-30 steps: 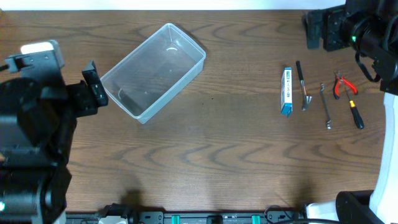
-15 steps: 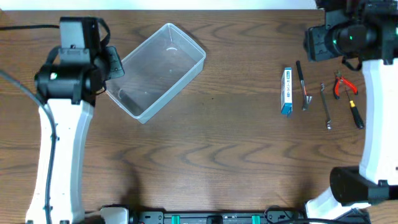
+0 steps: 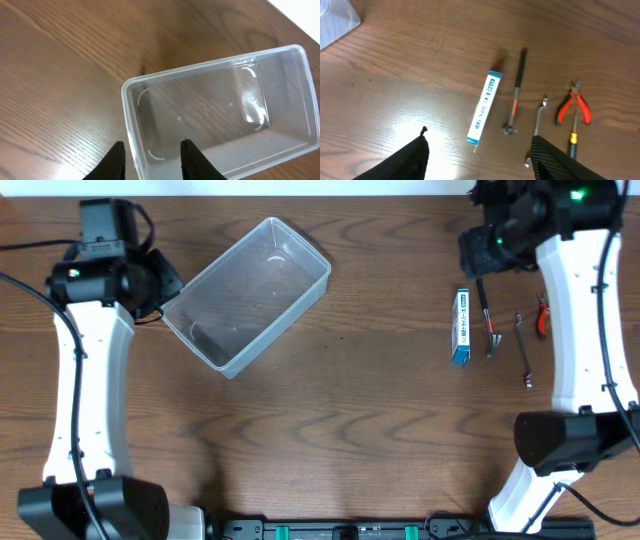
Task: Pack container
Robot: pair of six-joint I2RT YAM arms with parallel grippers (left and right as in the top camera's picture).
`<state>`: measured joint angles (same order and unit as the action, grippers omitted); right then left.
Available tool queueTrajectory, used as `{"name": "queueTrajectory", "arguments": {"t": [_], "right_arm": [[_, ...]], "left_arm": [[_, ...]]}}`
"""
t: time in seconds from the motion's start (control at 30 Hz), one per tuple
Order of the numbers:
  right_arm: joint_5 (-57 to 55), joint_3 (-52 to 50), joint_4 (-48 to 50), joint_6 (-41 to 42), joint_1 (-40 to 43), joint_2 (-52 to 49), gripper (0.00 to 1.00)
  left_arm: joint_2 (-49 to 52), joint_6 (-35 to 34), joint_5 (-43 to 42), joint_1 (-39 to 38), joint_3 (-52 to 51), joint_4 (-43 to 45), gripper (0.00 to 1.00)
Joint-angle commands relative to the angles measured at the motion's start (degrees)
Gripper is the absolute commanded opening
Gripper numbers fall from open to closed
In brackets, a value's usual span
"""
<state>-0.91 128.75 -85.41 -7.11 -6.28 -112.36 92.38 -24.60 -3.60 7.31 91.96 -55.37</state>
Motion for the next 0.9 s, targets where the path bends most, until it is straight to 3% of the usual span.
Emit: {"name": "queueTrajectory", "arguments": {"t": [0.0,0.27,0.37,0.47,0.57,0.63,0.87], "right_arm": [[-0.2,0.8,0.3,-0.3,-2.2,-2.5,0.66],[-0.2,0.8,0.5,-2.0,-5.3,-6.6,0.68],[-0.2,0.8,0.5,-2.4,-5.8,-7.3,0.68],[-0.2,0.8,0.6,-2.4,-5.8,-7.6,0.70],[-0.2,0.8,0.7,-2.4,-5.8,-7.7,0.70],[-0.2,0.5,1.0,-2.4,-5.8,-7.7,0.71],[-0.2,-1.9,2.2,-2.4,-5.8,-7.7,0.72]], "left_arm": [[3.0,-1.7,-11.1,3.3,0.5,-1.1,0.27],[9.5,-1.6,-15.3,5.2,0.4,-4.3,0.26],[11.5,-1.6,-15.3,5.2,0.4,-5.5,0.12],[12.8,-1.6,-15.3,5.2,0.4,-6.4,0.11],[13.6,-1.6,-15.3,5.2,0.4,-7.3,0.15],[13.7,-1.6,-15.3,5.3,0.3,-7.8,0.32],[13.7,-1.6,-15.2,5.3,0.3,-9.0,0.32]]}}
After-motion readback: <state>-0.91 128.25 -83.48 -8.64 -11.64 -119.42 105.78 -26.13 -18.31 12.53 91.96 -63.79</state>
